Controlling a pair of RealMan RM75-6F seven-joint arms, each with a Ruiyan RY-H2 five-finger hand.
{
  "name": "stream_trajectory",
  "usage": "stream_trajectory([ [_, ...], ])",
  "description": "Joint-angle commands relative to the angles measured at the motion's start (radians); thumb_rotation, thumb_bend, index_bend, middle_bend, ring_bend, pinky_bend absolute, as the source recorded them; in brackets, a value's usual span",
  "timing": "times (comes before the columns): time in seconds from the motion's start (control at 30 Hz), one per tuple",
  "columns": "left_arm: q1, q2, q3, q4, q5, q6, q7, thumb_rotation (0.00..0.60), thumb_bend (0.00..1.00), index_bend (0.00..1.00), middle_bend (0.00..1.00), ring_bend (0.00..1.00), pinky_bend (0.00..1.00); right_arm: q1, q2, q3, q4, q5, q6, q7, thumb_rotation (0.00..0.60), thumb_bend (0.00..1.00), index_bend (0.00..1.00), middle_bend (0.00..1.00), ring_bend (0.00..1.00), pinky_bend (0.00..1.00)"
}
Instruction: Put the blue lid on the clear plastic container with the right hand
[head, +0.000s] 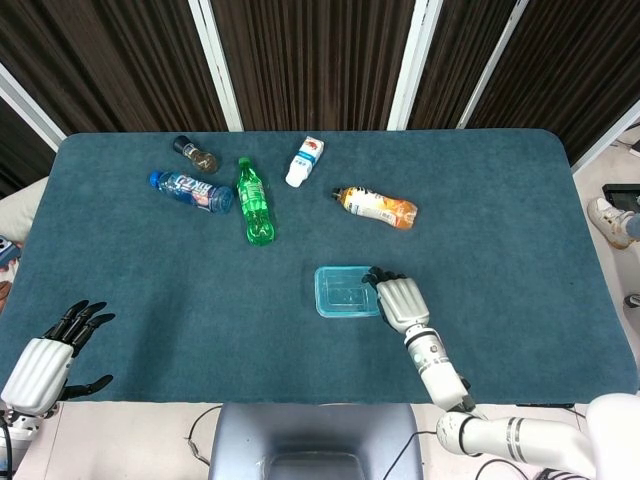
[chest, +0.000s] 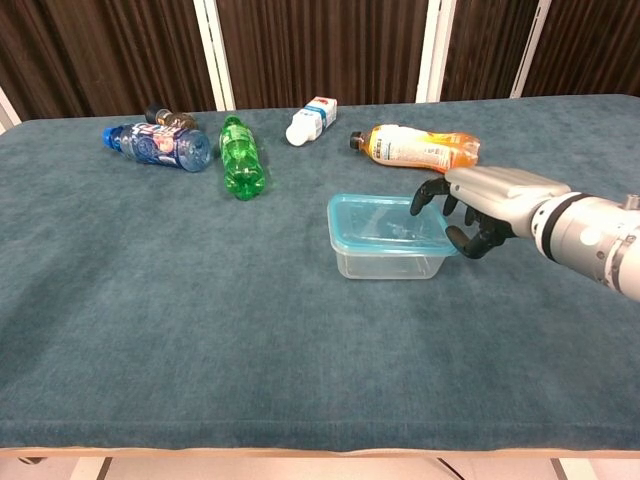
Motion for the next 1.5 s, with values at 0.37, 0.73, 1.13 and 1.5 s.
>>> stream_trajectory([
  [0.37,0.0,0.0,0.001,-0.002,0.001,0.001,0.0,0.6,0.5,0.21,0.11,0.07,0.35,-0.028,0.065,-0.009,-0.157,-0.097,0.143,-0.063,0.6,0.45,0.32,0.26,0.19,0.33],
  [0.73,-0.003,-0.002,0.001,-0.003,-0.001,-0.007,0.01,0.6,0.5,0.21,0.11,0.07,0.35,0.047,0.008,0.052,-0.154,-0.029,0.072,-0.08,0.6,0.46,0.32,0.26,0.19,0.33],
  [1.13,-0.004,-0.001,0.001,-0.002,-0.003,-0.009,0.006,0.6,0.5,0.21,0.11,0.07,0.35,0.108,-0.072,0.069,-0.094,0.059,0.059,-0.133,0.6,0.45,0.32,0.26,0.19,0.34],
  [1.5,-0.003,0.0,0.002,-0.002,-0.002,-0.009,0.004,0.6,0.5,0.21,0.11,0.07,0.35,0.132,-0.107,0.069,-0.057,0.07,0.064,-0.125,0.6,0.45,0.32,0.26,0.19,0.34],
])
